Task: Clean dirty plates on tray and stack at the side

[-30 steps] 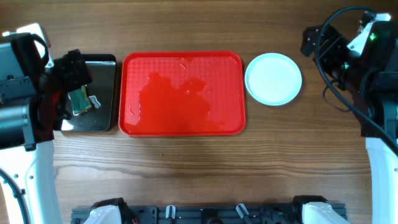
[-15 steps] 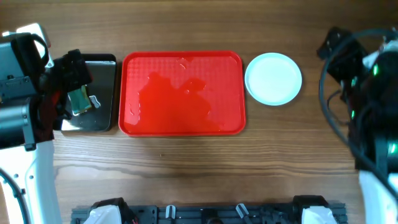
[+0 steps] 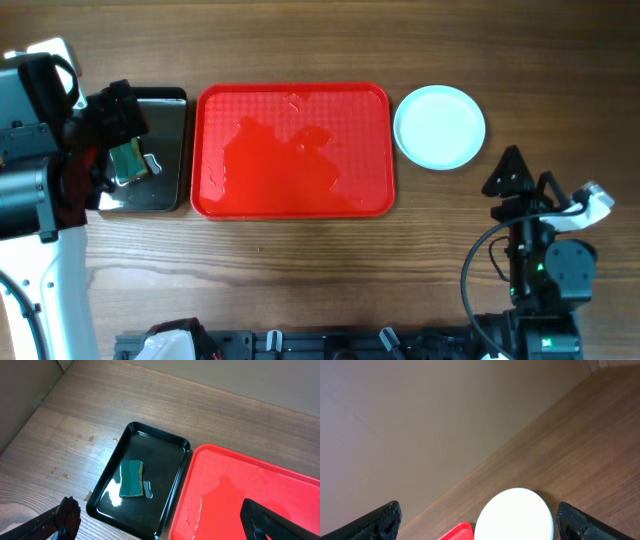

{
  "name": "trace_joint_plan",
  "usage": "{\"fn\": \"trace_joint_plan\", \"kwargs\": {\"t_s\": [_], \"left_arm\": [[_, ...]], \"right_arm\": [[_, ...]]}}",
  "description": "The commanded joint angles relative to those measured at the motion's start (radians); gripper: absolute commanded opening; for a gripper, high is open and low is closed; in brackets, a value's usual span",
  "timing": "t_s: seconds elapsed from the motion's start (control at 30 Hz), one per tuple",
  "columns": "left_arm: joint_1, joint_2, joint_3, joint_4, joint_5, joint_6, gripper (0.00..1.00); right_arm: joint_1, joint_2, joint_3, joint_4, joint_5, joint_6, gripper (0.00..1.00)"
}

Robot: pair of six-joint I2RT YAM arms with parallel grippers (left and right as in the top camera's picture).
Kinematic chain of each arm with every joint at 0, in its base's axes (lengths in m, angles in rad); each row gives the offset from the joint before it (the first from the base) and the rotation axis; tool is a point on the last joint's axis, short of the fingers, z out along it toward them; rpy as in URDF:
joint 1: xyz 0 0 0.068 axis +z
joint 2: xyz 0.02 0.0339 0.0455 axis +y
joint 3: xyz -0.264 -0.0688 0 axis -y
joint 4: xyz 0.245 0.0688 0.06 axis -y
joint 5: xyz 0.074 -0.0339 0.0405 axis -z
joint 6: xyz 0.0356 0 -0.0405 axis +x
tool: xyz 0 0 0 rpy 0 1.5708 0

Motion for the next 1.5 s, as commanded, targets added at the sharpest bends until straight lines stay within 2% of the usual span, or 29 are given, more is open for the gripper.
{"fn": "trace_joint_plan", "kwargs": {"t_s": [0.0, 0.27, 0.57, 0.67, 0.9, 1.03, 1.13, 1.47], "left_arm": [[-0.005, -0.005, 0.004, 0.001, 0.009, -0.017, 1.0], [-0.005, -0.005, 0.004, 0.001, 0.009, -0.017, 1.0], [-0.005, -0.005, 0.004, 0.001, 0.009, -0.017, 1.0], [-0.005, -0.005, 0.004, 0.001, 0.009, -0.017, 1.0], [-0.005, -0.005, 0.004, 0.001, 0.009, -0.017, 1.0], [-0.005, -0.005, 0.004, 0.001, 0.009, -0.017, 1.0], [-0.005, -0.005, 0.004, 0.001, 0.009, -0.017, 1.0], [-0.005, -0.005, 0.004, 0.001, 0.009, -0.017, 1.0]], "right_arm": [[-0.001, -0.09, -0.079, 0.015, 0.027, 0.006, 1.0], [0.0, -0.211, -0.275, 0.18, 0.006, 0.01, 1.0], [0.0, -0.32, -0.365, 0.164, 0.011, -0.031, 1.0], [0.003, -0.32, -0.365, 0.166, 0.007, -0.125, 1.0], [0.019, -0.32, -0.365, 0.158, -0.068, -0.57, 1.0], [0.019, -0.32, -0.365, 0.147, -0.155, -0.689, 1.0], [0.019, -0.32, -0.365, 0.146, -0.174, -0.648, 1.0], [0.019, -0.318, -0.365, 0.146, -0.174, -0.646, 1.0]]}}
